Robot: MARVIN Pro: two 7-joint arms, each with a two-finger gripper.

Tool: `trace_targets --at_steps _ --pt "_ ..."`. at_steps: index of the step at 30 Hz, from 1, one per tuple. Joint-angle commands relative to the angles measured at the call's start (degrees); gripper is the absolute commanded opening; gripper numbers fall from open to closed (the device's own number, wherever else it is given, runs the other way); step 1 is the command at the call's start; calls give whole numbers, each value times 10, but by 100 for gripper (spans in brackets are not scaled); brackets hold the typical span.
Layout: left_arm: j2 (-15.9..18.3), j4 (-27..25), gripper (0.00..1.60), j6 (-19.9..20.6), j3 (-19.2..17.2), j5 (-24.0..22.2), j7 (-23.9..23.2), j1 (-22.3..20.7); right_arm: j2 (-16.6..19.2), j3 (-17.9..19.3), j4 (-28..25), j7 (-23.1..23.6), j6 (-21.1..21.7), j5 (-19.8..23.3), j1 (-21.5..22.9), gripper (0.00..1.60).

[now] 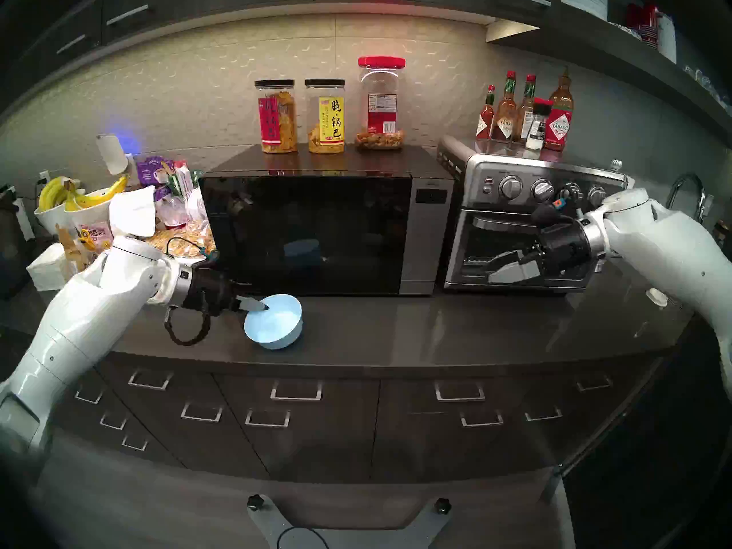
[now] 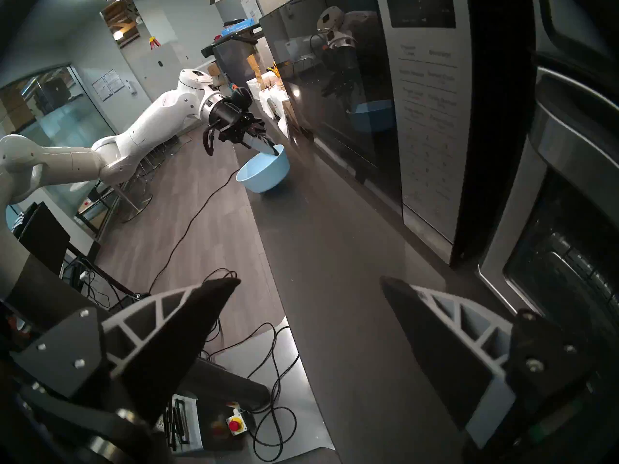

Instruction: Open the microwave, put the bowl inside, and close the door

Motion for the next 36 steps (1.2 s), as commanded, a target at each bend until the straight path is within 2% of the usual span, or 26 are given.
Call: trace_targets --at_steps 1,24,36 --pt "21 1 0 1 -19 -10 -8 -2 0 9 0 -1 1 4 10 160" --pt "75 -3 0 -7 -83 -38 -15 57 0 9 0 -1 1 4 10 160" --pt "108 -4 0 -27 -136 -59 -21 124 0 9 0 -1 1 4 10 160"
